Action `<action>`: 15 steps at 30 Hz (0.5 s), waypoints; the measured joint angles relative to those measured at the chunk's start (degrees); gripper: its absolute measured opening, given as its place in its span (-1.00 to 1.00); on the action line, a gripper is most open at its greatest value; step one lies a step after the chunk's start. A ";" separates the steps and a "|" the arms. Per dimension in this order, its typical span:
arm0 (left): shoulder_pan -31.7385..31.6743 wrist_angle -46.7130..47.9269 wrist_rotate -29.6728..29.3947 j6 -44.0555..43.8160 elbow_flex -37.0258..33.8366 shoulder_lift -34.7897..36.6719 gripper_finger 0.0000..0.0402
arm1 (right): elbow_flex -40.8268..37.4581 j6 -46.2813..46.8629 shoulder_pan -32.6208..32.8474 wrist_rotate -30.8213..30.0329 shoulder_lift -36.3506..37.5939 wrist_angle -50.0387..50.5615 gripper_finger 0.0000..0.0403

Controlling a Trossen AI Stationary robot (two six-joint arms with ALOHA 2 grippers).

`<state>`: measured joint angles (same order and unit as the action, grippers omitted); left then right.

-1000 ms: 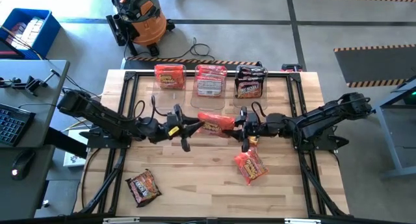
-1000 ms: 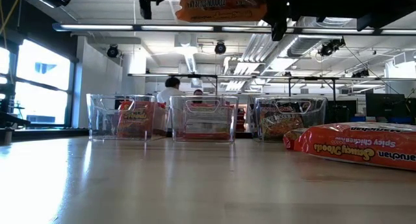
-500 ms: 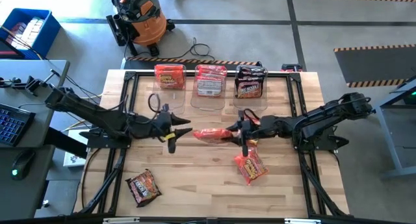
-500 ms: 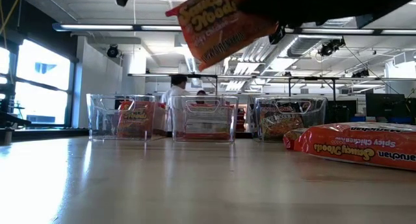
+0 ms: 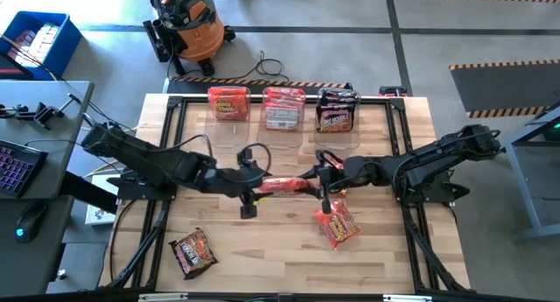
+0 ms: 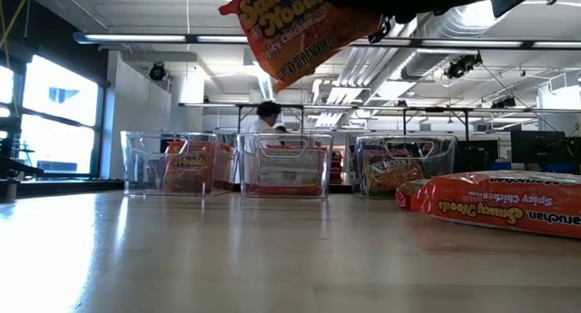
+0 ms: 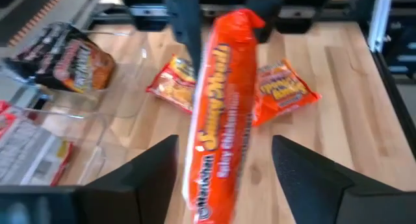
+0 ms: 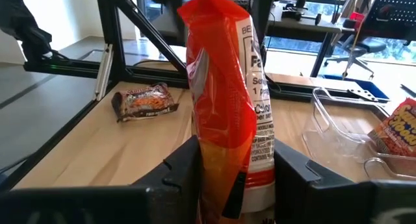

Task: Sort Maruchan noodles
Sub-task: Put the orange noodle pack into the left transparent bin

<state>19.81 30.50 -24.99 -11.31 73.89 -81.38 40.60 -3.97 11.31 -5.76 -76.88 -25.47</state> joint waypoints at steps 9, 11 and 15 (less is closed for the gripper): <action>-1.92 2.15 1.33 0.97 5.45 -4.98 0.34 | 0.00 -0.95 0.00 -0.07 0.00 -0.52 -0.40; -2.85 1.79 1.46 1.01 5.49 -5.38 0.35 | 0.00 -1.03 0.00 -0.15 0.00 -0.50 -0.40; -4.49 1.56 4.10 0.96 5.62 -5.73 0.35 | 0.00 -1.25 -0.01 -0.15 0.00 -1.11 -0.40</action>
<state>15.31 32.06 -20.89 -10.35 79.50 -87.11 40.60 -5.22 11.31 -5.91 -76.88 -26.59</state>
